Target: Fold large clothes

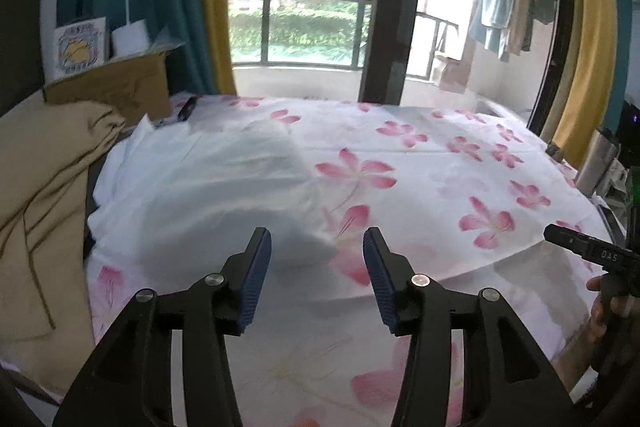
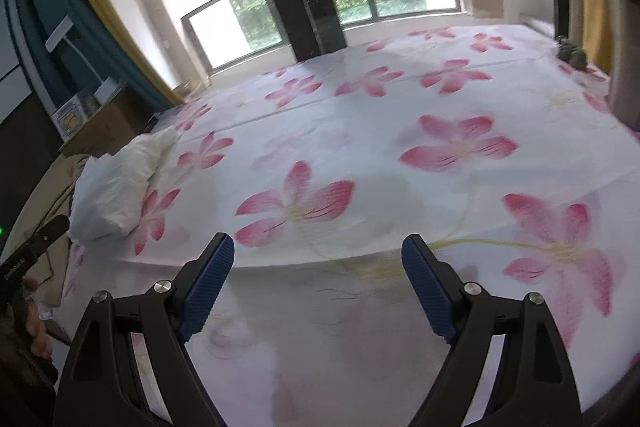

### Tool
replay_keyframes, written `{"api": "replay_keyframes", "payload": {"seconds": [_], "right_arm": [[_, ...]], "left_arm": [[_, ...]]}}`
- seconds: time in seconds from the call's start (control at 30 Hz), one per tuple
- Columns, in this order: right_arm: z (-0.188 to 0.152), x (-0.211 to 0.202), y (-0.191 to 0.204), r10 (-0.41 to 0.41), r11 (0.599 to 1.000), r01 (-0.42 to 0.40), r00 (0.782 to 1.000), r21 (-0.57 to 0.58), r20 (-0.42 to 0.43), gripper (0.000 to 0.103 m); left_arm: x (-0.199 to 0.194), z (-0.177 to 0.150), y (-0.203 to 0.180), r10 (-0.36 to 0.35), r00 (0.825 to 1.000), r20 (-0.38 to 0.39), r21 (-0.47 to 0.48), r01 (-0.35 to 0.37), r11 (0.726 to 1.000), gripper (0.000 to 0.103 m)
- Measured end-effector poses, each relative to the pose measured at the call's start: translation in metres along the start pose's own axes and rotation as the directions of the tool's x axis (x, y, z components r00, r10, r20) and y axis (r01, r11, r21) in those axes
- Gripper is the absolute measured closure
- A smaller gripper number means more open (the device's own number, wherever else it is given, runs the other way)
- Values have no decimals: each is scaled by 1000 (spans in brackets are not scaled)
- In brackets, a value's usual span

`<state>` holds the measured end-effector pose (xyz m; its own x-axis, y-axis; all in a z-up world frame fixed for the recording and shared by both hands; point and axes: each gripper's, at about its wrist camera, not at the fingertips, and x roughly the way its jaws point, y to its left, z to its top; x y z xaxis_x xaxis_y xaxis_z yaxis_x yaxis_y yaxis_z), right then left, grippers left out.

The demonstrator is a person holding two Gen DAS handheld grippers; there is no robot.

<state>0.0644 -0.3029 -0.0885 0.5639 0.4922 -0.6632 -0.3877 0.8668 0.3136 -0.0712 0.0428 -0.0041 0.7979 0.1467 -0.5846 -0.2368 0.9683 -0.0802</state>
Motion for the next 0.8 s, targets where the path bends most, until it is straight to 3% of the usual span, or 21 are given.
{"api": "replay_keyframes", "payload": {"seconds": [0.47,0.8], "right_arm": [[25,-47,-26,-115,993,117,988,-17,102,18],[50,-80,-20,-150,986,162,970,-48,194,17]], "left_arm": [[-12,31,-30,-20,995,99,77,12,997,52],[-33,57,-40,-22,976,215,101,0,995,44]]}}
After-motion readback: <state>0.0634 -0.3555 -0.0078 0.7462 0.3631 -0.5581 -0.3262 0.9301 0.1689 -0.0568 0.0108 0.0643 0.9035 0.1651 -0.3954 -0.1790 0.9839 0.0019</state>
